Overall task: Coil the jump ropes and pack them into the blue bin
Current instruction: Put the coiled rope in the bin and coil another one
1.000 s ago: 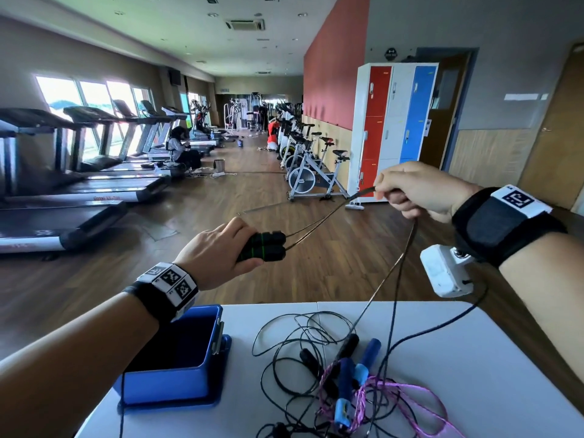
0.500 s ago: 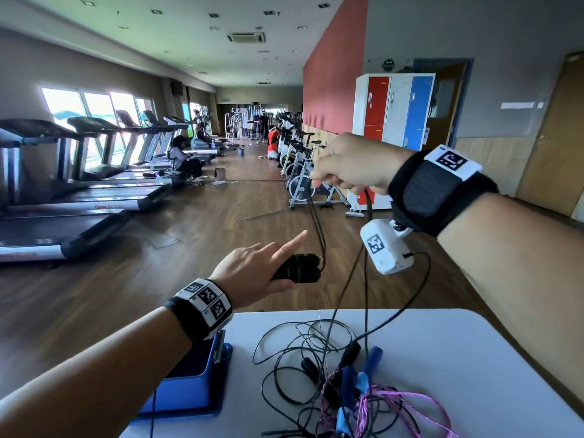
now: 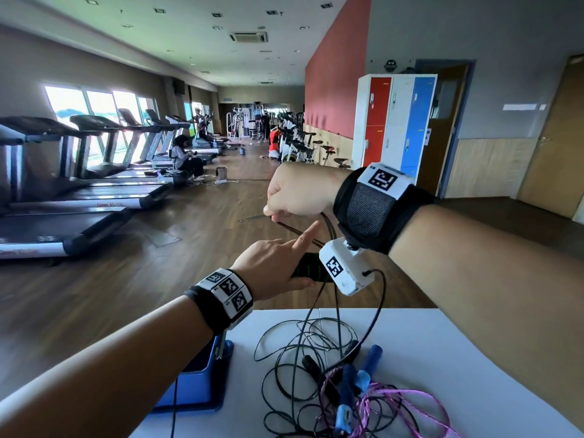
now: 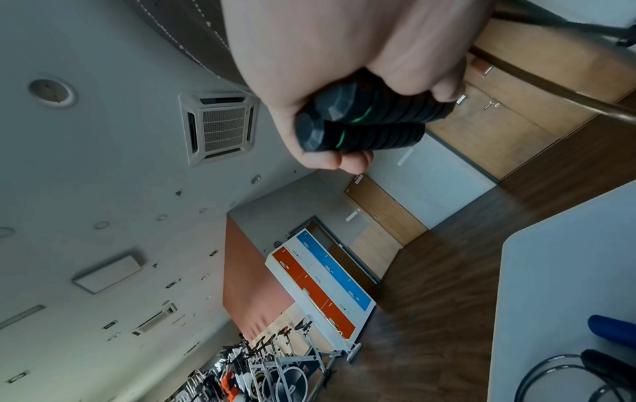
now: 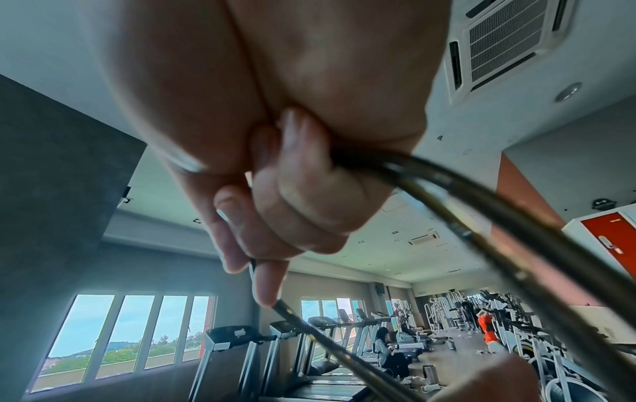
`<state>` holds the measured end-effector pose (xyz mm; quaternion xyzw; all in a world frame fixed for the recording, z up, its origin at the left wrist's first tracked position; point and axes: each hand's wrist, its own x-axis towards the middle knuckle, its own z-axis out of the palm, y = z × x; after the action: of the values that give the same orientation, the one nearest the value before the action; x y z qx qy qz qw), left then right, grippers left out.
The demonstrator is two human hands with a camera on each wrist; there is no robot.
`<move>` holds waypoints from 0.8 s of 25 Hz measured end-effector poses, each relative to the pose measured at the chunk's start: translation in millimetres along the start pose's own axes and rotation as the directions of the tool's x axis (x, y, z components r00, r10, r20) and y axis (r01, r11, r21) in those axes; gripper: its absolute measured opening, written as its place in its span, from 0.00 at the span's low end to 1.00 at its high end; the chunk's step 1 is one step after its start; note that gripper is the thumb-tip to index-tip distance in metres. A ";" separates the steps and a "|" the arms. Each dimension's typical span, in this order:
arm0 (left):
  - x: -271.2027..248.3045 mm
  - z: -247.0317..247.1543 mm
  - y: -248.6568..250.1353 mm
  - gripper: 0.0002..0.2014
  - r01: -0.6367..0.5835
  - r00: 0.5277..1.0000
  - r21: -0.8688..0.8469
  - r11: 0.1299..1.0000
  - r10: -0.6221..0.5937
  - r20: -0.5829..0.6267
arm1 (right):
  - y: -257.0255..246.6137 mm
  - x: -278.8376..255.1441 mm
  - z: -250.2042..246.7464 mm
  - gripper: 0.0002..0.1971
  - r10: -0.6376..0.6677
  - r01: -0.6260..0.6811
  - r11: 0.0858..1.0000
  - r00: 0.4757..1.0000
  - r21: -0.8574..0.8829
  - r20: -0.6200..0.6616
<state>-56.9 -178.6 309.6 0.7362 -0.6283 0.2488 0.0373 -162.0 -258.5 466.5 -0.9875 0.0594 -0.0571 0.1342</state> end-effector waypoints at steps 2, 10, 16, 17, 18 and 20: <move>3.2 0.2 -2.4 0.48 0.007 1.000 0.008 1.000 -0.007 0.012 | -1.3 1.3 4.2 0.13 -0.021 0.021 1.000 1.000 0.002 0.007; -23.9 -12.4 -29.5 0.29 -0.027 0.993 0.004 1.000 0.027 -0.119 | 63.8 -24.0 -21.1 0.09 -0.006 0.001 0.998 0.995 -0.055 -0.096; -26.6 -16.5 -24.0 0.25 -0.151 0.940 -0.024 0.988 0.136 -0.314 | 129.3 -22.2 6.1 0.07 0.063 -0.050 0.997 0.969 0.061 -0.239; -25.8 -17.8 -22.0 0.25 -0.162 0.928 -0.022 0.987 0.145 -0.343 | 136.8 -19.9 14.3 0.07 0.070 -0.052 0.996 0.961 0.074 -0.268; -25.0 -18.7 -21.0 0.25 -0.172 0.919 -0.025 0.985 0.151 -0.364 | 144.4 -17.2 24.9 0.08 0.082 -0.058 0.994 0.953 0.090 -0.291; -23.3 -20.4 -19.7 0.24 -0.182 0.909 -0.046 0.982 0.150 -0.389 | 156.5 -14.8 49.4 0.09 0.105 -0.060 0.987 0.942 0.147 -0.320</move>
<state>-46.8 -145.9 322.9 0.6152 -0.6786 0.3644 0.1682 -186.3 -393.5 375.2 -0.9497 0.1181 -0.2181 0.1915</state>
